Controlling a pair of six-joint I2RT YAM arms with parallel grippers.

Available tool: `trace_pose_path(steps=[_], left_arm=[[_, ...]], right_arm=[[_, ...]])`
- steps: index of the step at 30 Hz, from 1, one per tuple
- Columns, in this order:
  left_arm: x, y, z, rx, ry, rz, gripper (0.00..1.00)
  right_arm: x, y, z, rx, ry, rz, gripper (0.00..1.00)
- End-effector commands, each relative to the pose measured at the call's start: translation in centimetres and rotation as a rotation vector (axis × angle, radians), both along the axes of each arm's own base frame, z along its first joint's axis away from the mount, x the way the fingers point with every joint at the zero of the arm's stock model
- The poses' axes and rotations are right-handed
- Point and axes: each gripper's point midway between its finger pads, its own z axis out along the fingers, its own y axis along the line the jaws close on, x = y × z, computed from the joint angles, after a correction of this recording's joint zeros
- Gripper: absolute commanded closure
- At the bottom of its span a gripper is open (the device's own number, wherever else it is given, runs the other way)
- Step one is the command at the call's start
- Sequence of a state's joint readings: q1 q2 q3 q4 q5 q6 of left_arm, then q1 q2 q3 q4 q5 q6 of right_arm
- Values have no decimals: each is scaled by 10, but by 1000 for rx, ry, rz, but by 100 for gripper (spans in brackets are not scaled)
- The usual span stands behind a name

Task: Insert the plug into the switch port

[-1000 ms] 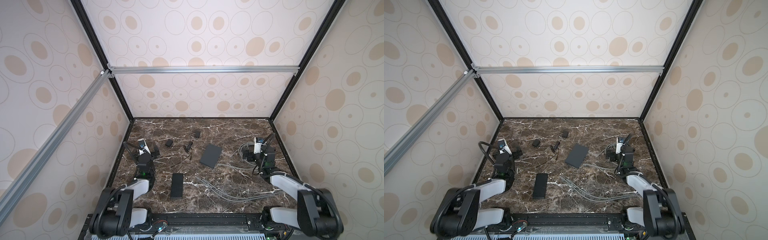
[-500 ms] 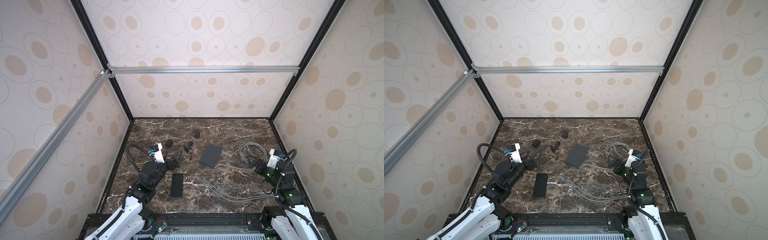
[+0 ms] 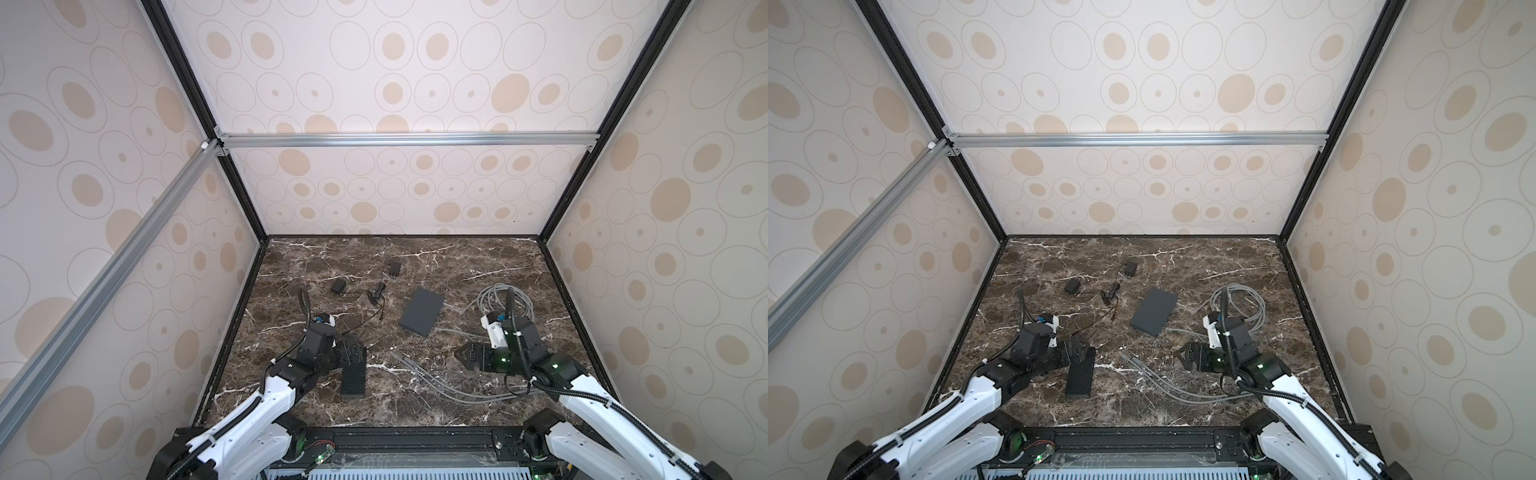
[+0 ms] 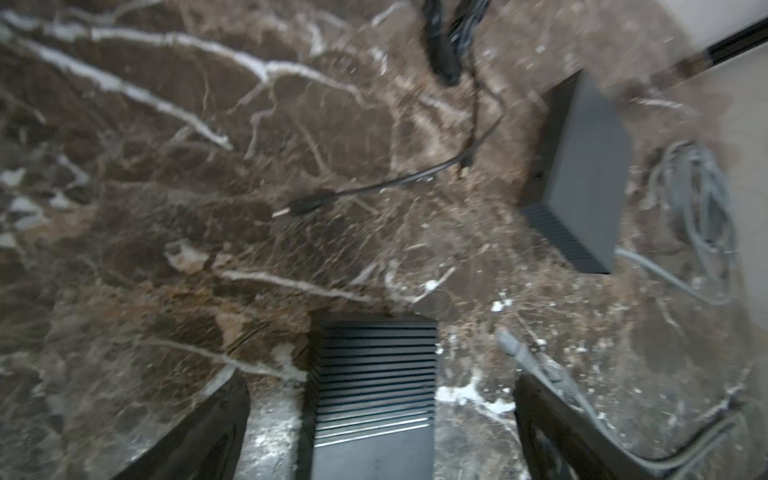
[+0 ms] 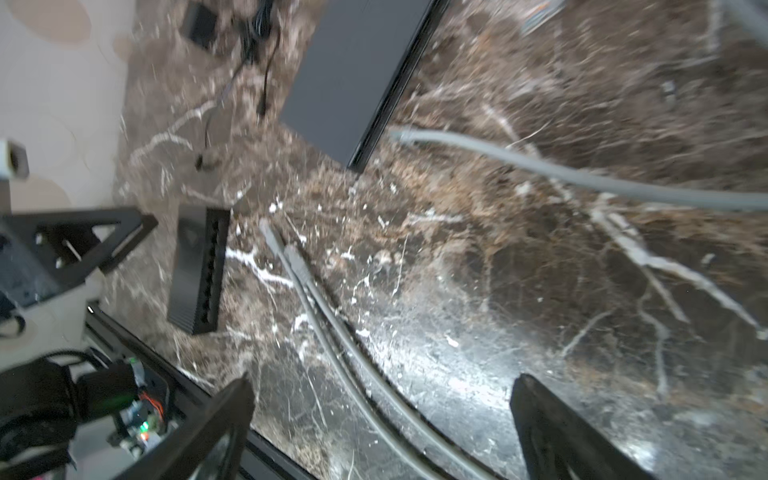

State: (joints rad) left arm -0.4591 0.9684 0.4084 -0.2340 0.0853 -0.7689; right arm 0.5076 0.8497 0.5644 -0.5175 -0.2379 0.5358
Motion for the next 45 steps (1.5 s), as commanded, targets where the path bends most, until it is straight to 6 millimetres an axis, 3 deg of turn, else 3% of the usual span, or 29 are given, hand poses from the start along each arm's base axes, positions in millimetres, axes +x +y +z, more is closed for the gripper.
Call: trace_pose_path(steps=[1,3,8,13,19,24,29,35,45], left_arm=[[26,-3,15,50,-12,14,12],[42,-7,24,69,-17,-15,20],[64,-5,72,68,-128,-73,18],[57,0,112,24,-217,-86,18],[40,4,145,-41,-363,-91,29],[35,10,167,-4,-458,-115,33],[32,15,177,39,-522,-125,37],[30,15,178,38,-562,-136,51],[32,3,172,-16,-553,-182,45]], right_arm=[[11,17,6,-73,-17,89,5],[16,43,13,-24,16,198,11],[44,87,26,-48,28,269,17],[71,135,30,-51,68,253,19],[97,216,30,92,123,239,22],[108,267,31,187,159,237,29],[116,295,21,206,199,204,37],[128,307,1,237,232,110,56],[125,310,-28,180,279,54,56]])
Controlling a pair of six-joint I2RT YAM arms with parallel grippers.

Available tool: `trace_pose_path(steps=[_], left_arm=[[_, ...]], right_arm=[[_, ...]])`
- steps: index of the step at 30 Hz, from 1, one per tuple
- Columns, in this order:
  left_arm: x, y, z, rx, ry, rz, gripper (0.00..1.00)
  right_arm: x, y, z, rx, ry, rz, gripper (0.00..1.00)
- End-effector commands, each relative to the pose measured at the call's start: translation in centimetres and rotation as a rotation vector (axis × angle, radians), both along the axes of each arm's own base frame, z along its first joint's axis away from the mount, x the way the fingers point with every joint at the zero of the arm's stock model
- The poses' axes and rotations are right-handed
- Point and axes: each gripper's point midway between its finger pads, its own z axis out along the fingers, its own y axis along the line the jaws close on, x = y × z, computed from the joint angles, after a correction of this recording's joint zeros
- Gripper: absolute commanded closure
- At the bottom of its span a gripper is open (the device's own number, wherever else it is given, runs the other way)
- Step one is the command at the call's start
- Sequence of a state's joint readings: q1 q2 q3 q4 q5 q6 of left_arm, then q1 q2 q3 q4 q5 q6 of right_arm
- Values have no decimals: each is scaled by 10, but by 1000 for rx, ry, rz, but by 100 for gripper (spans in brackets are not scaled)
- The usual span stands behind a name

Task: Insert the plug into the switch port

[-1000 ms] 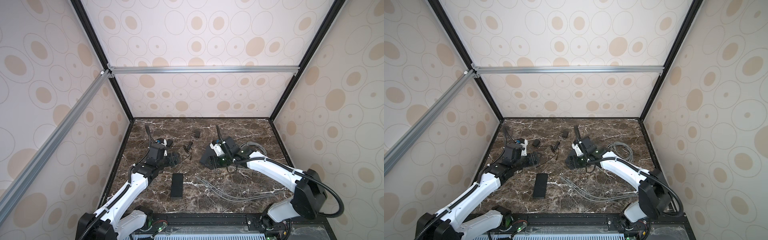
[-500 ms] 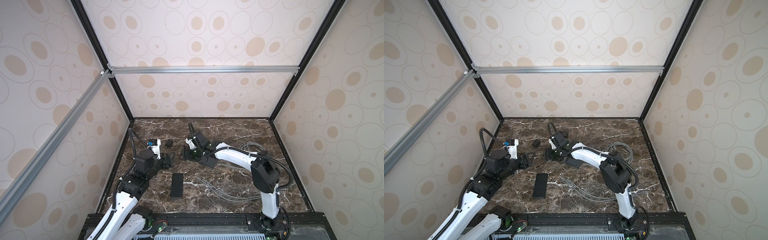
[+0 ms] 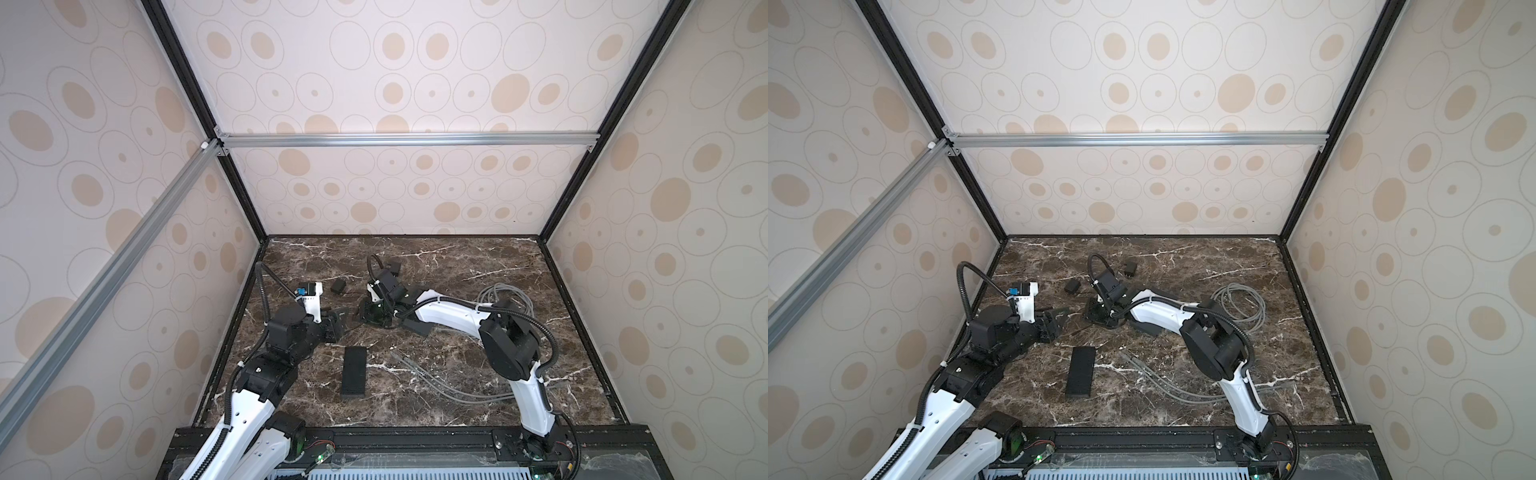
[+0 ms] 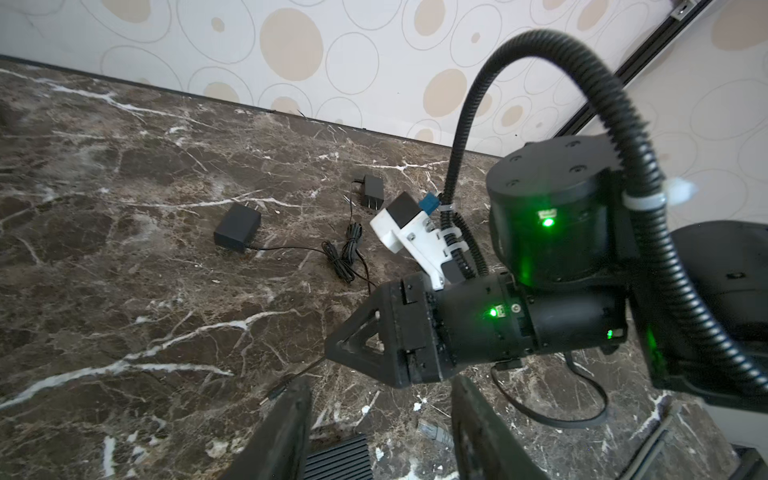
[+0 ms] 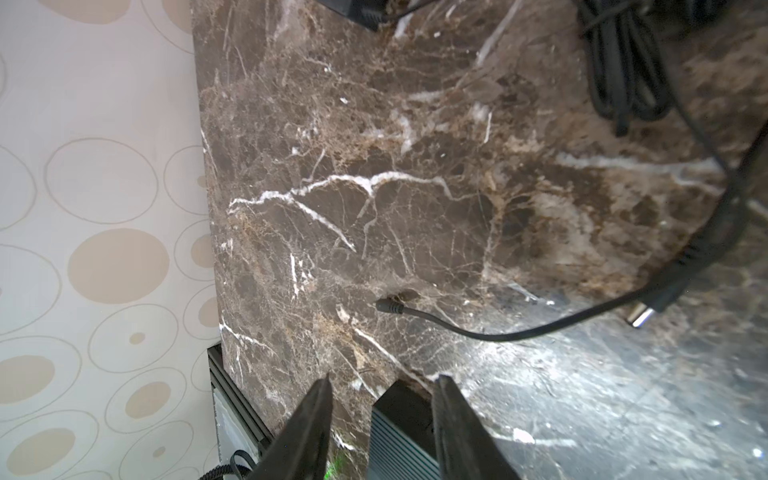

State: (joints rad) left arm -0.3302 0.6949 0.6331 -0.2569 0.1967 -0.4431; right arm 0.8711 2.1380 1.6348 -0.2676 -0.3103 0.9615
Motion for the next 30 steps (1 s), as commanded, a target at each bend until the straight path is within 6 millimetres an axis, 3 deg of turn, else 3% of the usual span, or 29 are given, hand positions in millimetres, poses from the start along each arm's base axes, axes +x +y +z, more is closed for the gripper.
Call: trace_pose_path(steps=[1,12,14,17,23,27,30], left_arm=[[3,-3,4,-9,-27,-24,44],[4,-5,-2,-32,-11,-30,43],[4,-5,-3,-32,-5,-32,43],[5,-7,-6,-32,6,-40,43],[8,-1,-12,-16,23,-2,43],[12,3,-23,8,48,29,39],[11,-9,-32,11,32,-53,35]], right_arm=[[2,4,-8,-16,22,-38,56],[8,6,-35,-54,53,-104,53],[13,9,-35,-51,33,-111,56],[21,10,-33,-55,3,-118,70],[27,6,-8,-24,-80,-86,98],[26,-11,11,-16,-132,-53,100],[23,-28,23,10,-155,-35,100]])
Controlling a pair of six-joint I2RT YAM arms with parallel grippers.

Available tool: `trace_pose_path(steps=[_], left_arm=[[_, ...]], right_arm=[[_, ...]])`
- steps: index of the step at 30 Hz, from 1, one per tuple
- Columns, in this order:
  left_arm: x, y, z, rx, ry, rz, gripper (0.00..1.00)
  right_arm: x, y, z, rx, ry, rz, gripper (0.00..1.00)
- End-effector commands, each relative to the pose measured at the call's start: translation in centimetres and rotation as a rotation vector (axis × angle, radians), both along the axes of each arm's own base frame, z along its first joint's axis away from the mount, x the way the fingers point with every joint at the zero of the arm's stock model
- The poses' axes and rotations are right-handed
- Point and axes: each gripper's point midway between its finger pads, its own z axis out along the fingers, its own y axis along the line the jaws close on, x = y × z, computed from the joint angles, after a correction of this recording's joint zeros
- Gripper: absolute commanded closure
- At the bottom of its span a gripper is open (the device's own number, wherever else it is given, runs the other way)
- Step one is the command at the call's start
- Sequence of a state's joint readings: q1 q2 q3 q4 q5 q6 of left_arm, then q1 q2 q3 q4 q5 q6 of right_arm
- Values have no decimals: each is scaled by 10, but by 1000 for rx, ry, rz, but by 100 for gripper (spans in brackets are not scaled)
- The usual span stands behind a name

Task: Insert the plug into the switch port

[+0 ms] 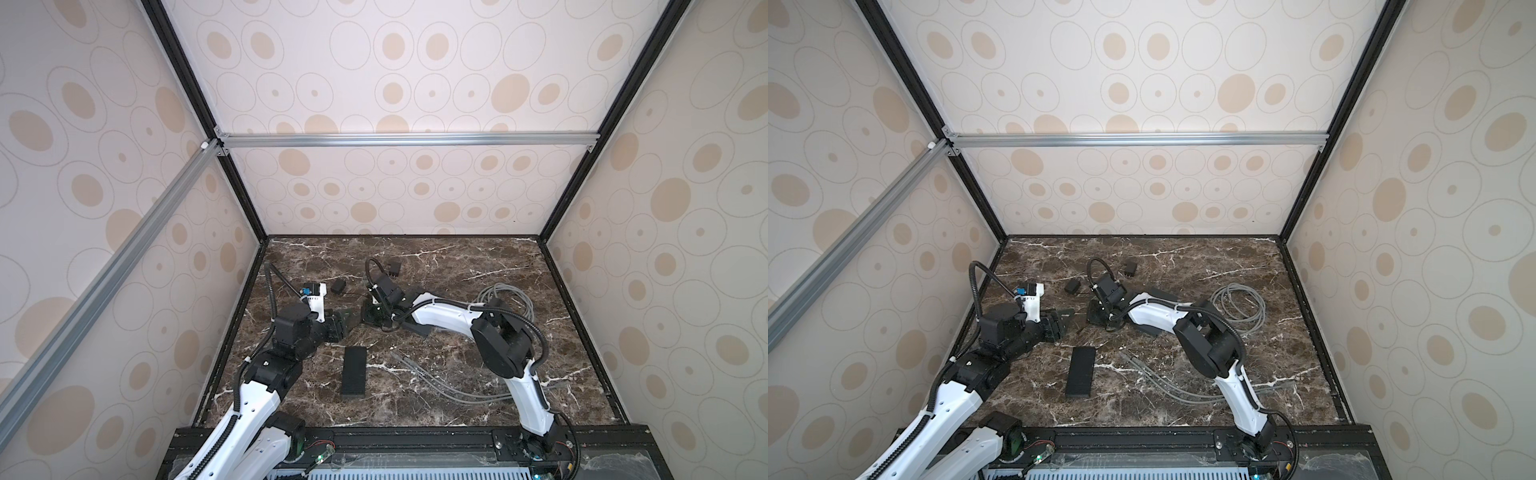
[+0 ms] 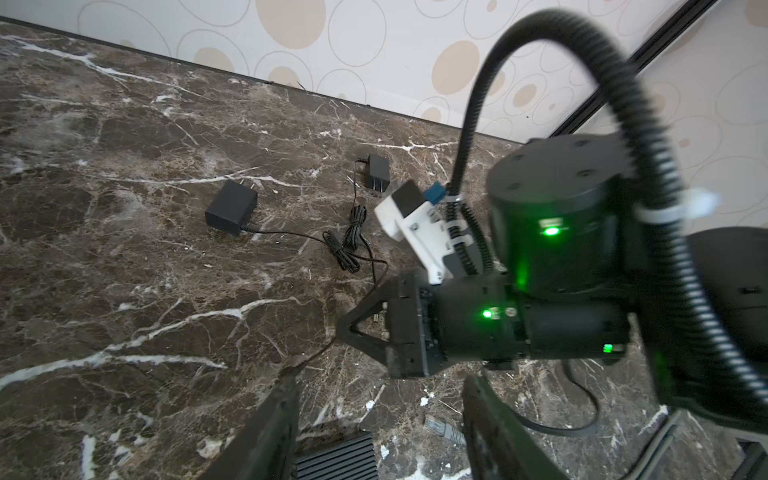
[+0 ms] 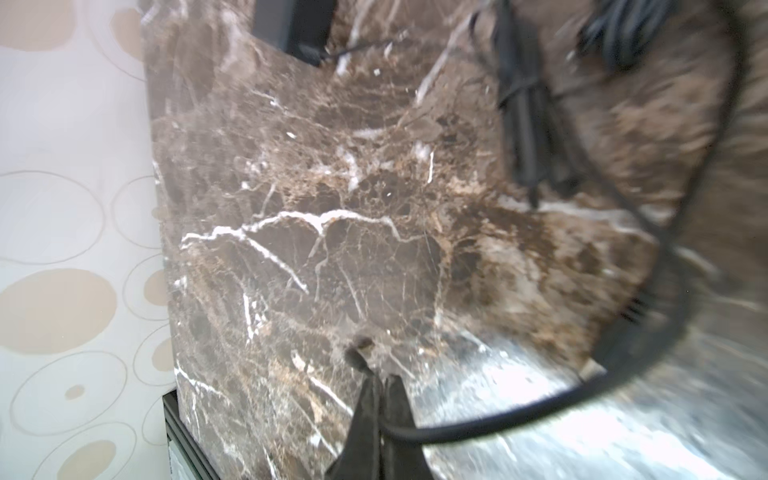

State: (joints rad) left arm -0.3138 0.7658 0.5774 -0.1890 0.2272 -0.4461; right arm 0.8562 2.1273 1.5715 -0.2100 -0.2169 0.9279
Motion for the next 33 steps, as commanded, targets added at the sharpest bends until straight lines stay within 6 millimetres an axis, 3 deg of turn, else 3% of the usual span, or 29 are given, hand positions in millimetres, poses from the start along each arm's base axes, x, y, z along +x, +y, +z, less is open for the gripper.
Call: trace_pose_path(steps=[1,6,13,18,19,20,21,29,33], left_arm=[[1,-11,-4,-5,-44,-75,35],[-9,-38,-7,-15,-204,-273,47],[-21,-70,-13,196,-305,-625,47],[-20,-72,-22,362,-380,-739,44],[-19,-71,-23,382,-390,-743,38],[-18,-70,-25,398,-395,-741,29],[-15,-66,-27,418,-396,-716,3],[-10,-57,-41,447,-402,-643,2],[-11,-58,-45,461,-404,-668,11]], right_arm=[[3,-17,40,69,-85,33,100],[-6,-45,59,152,-95,123,100],[-22,-57,80,270,-40,267,100],[-30,-55,92,292,-42,330,100],[-30,-55,94,296,-44,336,100],[-30,-55,95,298,-46,338,100],[-30,-54,96,300,-48,341,100],[-36,-54,103,302,-46,376,100],[-42,-55,109,309,-64,418,100]])
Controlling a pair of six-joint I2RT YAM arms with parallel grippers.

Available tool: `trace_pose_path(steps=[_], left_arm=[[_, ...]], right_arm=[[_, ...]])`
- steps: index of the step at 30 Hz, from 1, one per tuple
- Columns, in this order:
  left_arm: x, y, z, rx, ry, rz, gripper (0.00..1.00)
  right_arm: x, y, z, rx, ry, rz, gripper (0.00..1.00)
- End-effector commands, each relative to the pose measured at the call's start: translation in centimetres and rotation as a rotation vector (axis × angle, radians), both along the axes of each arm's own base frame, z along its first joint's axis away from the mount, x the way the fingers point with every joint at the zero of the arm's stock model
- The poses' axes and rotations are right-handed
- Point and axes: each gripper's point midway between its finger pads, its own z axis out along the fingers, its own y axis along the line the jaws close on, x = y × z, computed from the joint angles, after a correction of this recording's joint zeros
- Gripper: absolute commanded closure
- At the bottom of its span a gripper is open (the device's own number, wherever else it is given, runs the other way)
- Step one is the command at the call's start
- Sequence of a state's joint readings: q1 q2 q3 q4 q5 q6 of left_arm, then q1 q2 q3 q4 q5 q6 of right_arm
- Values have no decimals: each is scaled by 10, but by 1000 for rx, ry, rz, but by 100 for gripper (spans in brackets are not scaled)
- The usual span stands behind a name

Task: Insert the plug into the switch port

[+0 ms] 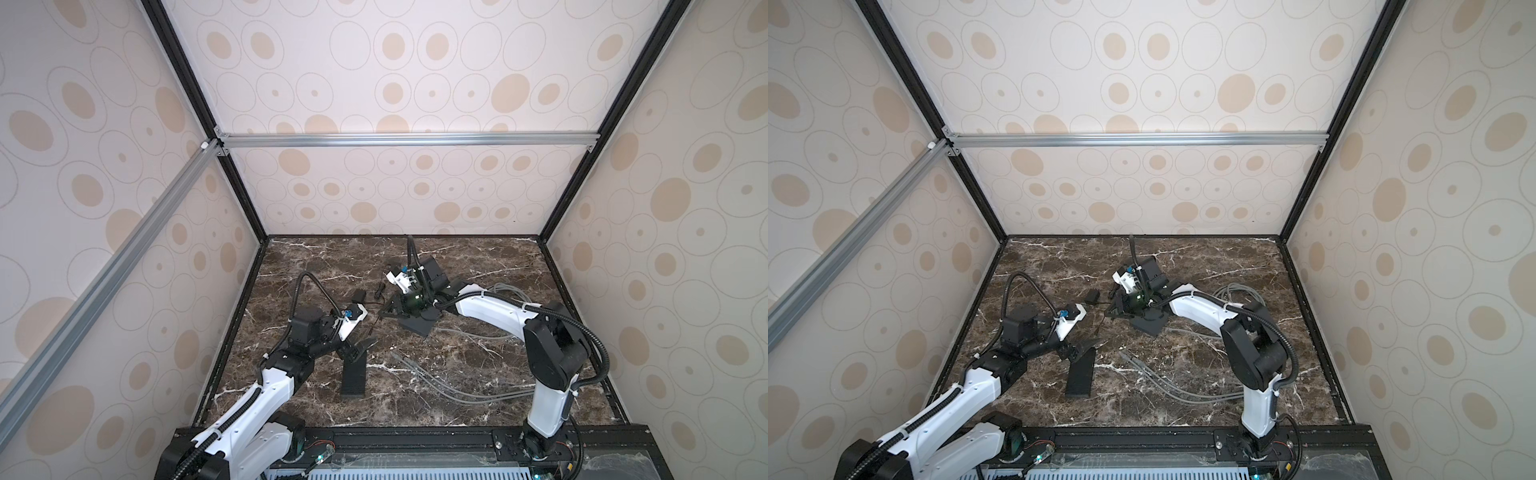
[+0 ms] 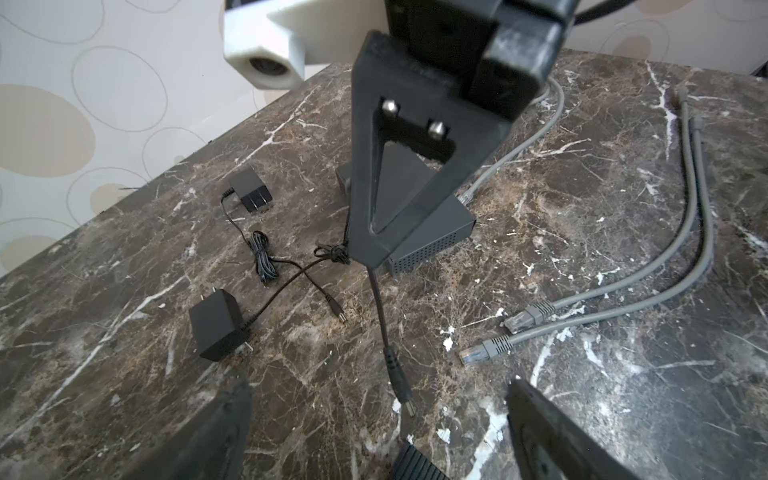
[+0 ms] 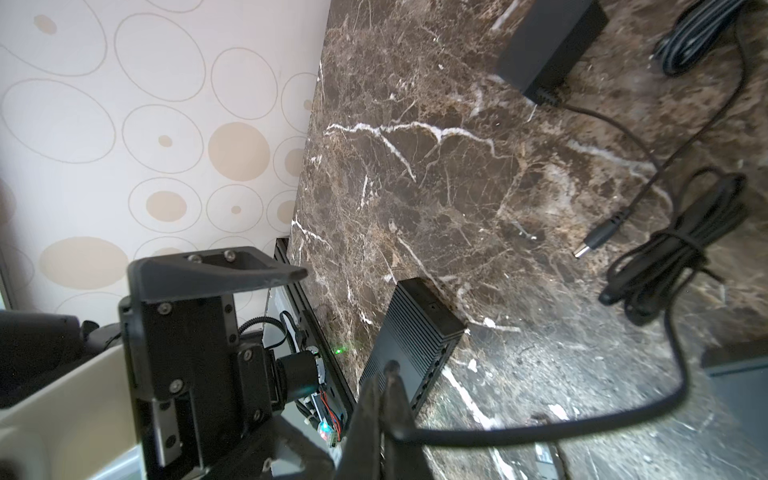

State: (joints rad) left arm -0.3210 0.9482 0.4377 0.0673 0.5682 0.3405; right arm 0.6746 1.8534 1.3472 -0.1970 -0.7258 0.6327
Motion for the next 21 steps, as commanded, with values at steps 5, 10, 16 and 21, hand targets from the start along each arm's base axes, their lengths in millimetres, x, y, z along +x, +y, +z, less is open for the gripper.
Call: trace_pose_path(steps=[5,10,16,21], left_arm=[[0,-7,7,5,-71,-60,21],[-2,-11,7,-9,-58,-71,42],[-2,-11,10,-7,-72,-64,53],[-6,-17,8,-28,-55,-99,55]], right_arm=[[-14,0,35,49,-64,82,100],[-15,-4,41,43,-83,76,100],[-15,-4,51,57,-103,74,100],[-13,-6,57,55,-133,58,100]])
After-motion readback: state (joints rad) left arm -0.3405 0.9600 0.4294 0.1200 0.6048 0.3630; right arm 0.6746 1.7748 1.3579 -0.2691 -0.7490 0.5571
